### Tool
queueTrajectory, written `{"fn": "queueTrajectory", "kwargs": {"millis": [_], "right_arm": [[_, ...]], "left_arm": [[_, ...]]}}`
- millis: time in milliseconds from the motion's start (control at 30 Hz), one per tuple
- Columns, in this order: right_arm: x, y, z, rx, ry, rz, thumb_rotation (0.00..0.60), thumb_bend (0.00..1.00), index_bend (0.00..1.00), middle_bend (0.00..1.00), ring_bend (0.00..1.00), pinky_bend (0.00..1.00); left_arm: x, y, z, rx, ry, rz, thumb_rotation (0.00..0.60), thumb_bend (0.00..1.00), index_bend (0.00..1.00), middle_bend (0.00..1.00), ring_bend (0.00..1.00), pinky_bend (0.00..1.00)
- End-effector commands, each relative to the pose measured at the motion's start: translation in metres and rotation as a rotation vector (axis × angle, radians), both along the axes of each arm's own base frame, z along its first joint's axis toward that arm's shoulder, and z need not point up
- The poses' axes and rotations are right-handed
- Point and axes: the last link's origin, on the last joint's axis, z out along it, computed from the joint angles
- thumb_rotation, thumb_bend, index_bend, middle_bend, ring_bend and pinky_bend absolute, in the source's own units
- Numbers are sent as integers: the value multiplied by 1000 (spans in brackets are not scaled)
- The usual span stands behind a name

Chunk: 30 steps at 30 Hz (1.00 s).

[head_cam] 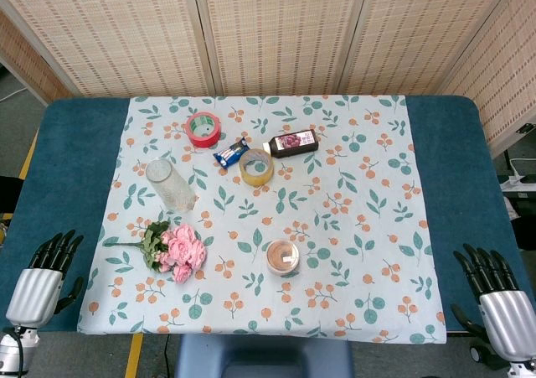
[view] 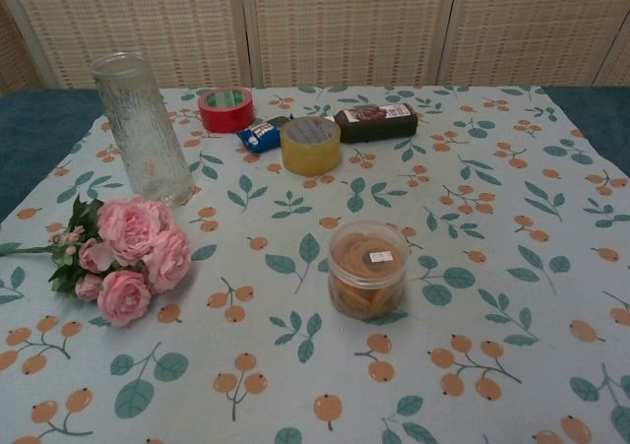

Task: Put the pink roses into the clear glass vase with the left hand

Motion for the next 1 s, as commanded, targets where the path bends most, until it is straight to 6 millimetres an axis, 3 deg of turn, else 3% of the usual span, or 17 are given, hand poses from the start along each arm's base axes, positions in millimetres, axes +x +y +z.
{"fn": "queueTrajectory", "kwargs": {"millis": [33,200,567,800,1000], "right_arm": [[1,1,0,4,-6,3,600,180,0,0,0,0],[2,3,4,-1,-14,-1,600,180,0,0,0,0],[3,4,0,36,-31,-3,600,180,0,0,0,0],[0,2,-2,47,-24,-23,600,180,0,0,0,0],[-1,2,-1,46,-20,-33,600,180,0,0,0,0]], "left_arm": [[1,0,-3,-6,7,-13,600,430,0,0,0,127],[6,11,-16,-29,2,-47,600,423,0,0,0,98],[20,80,-76,-196,119,-11,600,432,0,0,0,92],[36,97,-97,-234,150,-23,600,428,0,0,0,93],[47,99,-109,-276,177,-46,599,425,0,0,0,94]]}}
